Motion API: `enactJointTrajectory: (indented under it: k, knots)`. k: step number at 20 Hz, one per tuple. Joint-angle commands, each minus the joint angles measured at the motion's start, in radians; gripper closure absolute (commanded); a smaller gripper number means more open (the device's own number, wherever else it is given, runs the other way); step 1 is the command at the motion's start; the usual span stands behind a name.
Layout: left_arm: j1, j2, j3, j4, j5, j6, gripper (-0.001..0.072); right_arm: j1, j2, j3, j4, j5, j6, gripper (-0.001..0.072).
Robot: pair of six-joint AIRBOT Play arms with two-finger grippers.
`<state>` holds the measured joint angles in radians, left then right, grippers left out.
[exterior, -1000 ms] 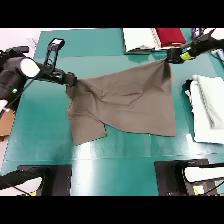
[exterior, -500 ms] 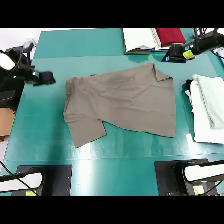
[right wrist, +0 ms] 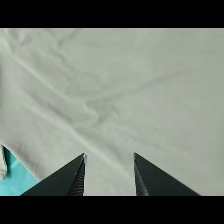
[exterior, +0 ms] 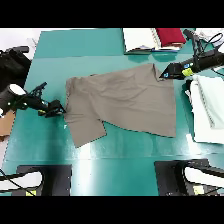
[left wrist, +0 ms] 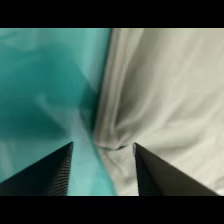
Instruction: Fold the shirts.
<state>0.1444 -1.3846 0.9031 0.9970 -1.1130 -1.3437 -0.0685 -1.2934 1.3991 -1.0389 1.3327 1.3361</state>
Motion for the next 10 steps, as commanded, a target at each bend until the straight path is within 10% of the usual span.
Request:
enactJointTrajectory:
  k: [1,3,6,10]
  knots:
    - [-0.061,-0.002,-0.067,-0.066,0.061,0.04,0.0252,0.005,0.05,-0.044,0.001,-0.032,-0.002,0.0361]
    - [-0.097,-0.002,-0.059,-0.068,0.09,0.032,0.0331,0.002,0.064,-0.044,-0.002,-0.027,-0.002,0.0362]
    - [-0.1,0.038,-0.01,-0.056,0.083,0.036,0.0678,-0.051,0.103,-0.085,-0.01,0.025,-0.003,0.0362]
    - [-0.1,0.19,0.015,-0.054,0.105,0.045,0.0679,-0.224,0.22,-0.367,-0.074,0.039,-0.002,0.0362]
